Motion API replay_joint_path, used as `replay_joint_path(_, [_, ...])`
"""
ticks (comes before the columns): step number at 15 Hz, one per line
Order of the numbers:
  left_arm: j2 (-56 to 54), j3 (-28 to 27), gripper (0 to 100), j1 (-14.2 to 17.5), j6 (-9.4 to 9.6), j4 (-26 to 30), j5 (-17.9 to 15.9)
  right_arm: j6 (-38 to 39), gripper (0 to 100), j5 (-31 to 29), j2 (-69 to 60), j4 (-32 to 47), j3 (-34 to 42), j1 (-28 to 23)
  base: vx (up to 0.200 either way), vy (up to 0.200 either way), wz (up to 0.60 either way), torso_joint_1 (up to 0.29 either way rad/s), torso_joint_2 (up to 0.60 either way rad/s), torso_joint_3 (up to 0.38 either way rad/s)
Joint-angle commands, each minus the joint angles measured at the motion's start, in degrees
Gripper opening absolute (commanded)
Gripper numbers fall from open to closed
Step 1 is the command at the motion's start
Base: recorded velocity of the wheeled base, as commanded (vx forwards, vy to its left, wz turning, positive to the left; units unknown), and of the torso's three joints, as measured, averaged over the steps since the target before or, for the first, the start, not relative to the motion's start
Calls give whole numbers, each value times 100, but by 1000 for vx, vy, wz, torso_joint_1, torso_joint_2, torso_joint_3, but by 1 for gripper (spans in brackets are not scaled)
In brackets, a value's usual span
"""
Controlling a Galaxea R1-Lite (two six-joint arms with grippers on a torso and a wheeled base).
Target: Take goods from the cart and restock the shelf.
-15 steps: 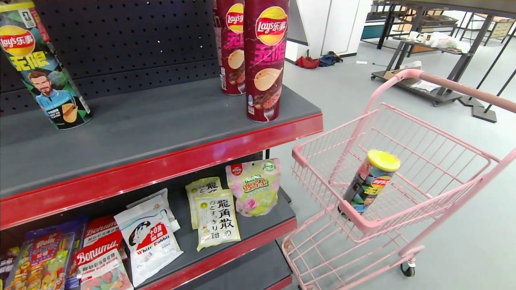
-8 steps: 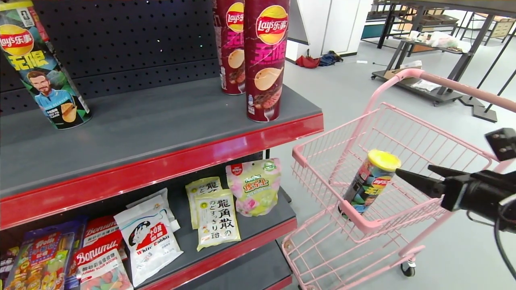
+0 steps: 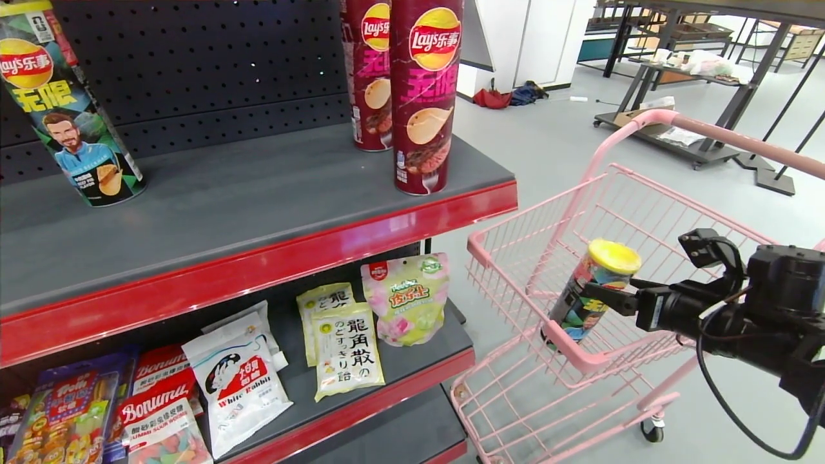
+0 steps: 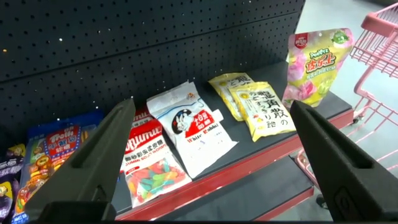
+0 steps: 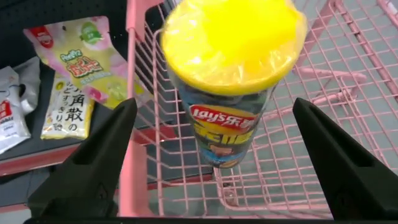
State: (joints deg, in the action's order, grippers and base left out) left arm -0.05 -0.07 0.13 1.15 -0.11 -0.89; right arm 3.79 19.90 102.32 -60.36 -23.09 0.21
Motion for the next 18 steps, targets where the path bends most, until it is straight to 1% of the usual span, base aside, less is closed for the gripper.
replay_joint_path(1, [5,-1,100,4,0,2,1,-1,100,-3,597,-126,-205,23,0,0,0,0,0,0])
replay_joint_path(5, [5,-1,100,4,8,-7,1,8,100,-12,887,-126,-635,41,0,0,0,0,0,0])
replay_joint_path(14, [5,-1,100,4,8,-7,1,-1,100,-38,1247,-134,-1031,111,0,0,0,0,0,0])
replay_joint_path(15, [5,-1,100,4,8,-7,1,-1,0,-47,1273,-134,-1066,111,0,0,0,0,0,0])
replay_joint_path(18, [5,-1,100,4,17,-7,1,8,0,-91,1308,-134,-1066,208,0,0,0,0,0,0])
